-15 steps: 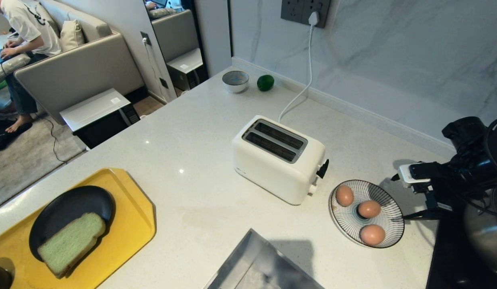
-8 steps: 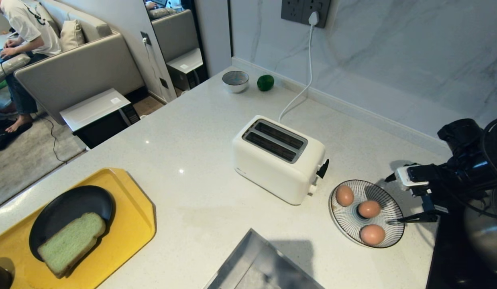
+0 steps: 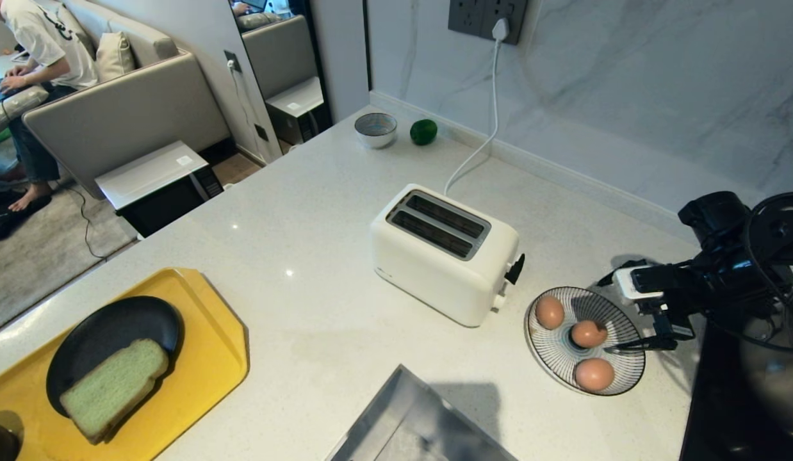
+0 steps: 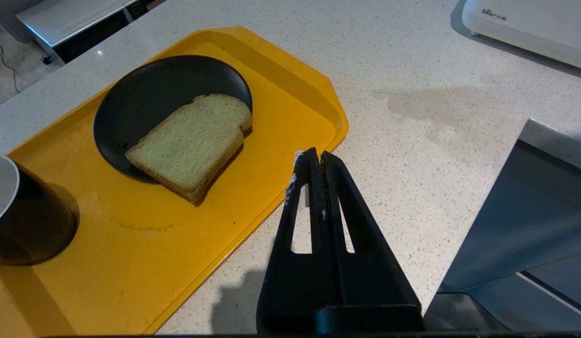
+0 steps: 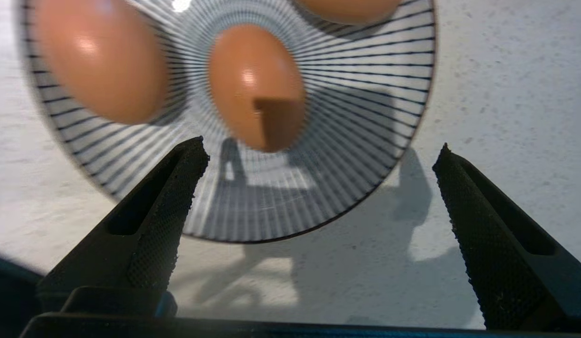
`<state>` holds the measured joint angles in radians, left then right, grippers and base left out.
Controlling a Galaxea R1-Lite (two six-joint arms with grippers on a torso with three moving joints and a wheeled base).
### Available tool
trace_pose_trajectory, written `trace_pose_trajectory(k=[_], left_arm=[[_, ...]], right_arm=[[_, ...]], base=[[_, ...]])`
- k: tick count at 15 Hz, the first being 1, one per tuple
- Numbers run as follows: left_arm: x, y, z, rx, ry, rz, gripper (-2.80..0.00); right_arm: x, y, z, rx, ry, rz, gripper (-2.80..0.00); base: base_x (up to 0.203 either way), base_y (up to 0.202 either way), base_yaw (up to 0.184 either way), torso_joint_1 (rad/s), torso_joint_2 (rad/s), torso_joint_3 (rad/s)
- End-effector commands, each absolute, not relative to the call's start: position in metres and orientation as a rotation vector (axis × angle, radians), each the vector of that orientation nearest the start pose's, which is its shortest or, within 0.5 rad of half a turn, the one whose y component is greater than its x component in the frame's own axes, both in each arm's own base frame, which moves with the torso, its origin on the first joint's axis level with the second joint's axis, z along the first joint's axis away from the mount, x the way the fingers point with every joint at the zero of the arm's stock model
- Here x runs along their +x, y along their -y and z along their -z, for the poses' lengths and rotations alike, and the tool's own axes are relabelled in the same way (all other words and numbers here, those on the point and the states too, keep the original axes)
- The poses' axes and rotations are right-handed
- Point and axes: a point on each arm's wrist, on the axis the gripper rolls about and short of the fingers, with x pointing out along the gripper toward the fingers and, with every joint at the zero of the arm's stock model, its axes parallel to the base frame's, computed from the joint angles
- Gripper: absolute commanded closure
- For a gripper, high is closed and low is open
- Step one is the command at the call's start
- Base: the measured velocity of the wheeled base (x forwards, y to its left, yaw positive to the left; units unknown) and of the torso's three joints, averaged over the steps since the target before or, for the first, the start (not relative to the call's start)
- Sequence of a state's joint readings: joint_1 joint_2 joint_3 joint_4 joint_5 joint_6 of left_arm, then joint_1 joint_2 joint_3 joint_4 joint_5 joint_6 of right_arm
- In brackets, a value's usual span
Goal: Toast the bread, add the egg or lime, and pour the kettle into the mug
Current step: Pick up the egg
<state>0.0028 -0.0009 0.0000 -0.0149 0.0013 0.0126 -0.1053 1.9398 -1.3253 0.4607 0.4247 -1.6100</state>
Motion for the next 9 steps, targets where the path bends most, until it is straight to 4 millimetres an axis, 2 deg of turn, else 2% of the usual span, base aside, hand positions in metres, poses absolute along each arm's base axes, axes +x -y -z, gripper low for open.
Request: trace_pose_trajectory(k=[1,4,9], left_arm=[[-0.023,0.000,-0.077,0.012,0.015,-0.005,0.00],[-0.023,0.000,-0.077,0.012,0.015,-0.005,0.00],[-0.023,0.000,-0.077,0.011,0.015,-0.005,0.00]], right_arm=[[0.346,0.026,-0.142,-1.187,-0.525,-0.996,-2.80],[0.340,0.025,-0.139,-1.199,-0.531,-1.013,-2.80],[0.332,0.008,-0.137,-1.211,-0.521,-1.061,-2.80]], base=[[0.000,0.000,0.000,0.000,0.00,0.000],[0.000,0.000,0.000,0.000,0.00,0.000],[0.000,0.000,0.000,0.000,0.00,0.000]])
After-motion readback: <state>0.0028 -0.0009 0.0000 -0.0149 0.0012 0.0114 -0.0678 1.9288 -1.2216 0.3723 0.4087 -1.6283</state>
